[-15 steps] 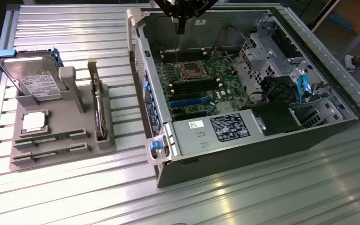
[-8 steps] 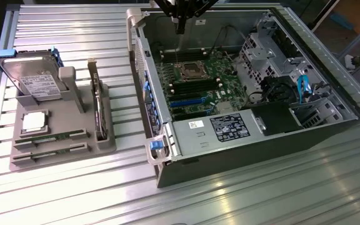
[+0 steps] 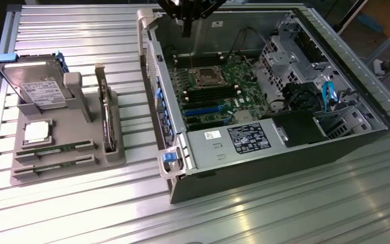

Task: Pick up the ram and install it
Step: 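Reach for the ram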

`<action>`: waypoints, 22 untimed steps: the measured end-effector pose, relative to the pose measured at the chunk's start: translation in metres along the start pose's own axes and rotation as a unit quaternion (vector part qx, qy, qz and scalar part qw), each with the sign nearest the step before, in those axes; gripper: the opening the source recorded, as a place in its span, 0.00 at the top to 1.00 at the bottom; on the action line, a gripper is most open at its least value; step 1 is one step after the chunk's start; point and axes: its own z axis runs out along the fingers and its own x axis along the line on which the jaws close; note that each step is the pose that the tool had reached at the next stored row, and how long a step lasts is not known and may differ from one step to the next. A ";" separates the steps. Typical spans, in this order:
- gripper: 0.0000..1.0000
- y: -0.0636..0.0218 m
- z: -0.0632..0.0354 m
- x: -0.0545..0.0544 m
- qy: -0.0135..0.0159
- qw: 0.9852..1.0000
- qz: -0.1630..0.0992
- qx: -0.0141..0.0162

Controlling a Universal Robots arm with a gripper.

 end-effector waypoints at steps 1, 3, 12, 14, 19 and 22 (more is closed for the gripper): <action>0.89 -0.0002 -0.0001 0.002 0.000 1.000 0.000 0.000; 0.89 -0.0006 -0.0002 0.008 0.000 1.000 0.000 0.000; 0.89 -0.0025 -0.0008 0.032 0.000 1.000 0.000 0.000; 0.89 -0.0031 -0.0011 0.041 0.000 1.000 0.000 0.000; 0.89 -0.0041 -0.0014 0.054 0.000 1.000 0.000 0.000; 0.89 -0.0046 -0.0016 0.061 0.000 1.000 0.000 0.000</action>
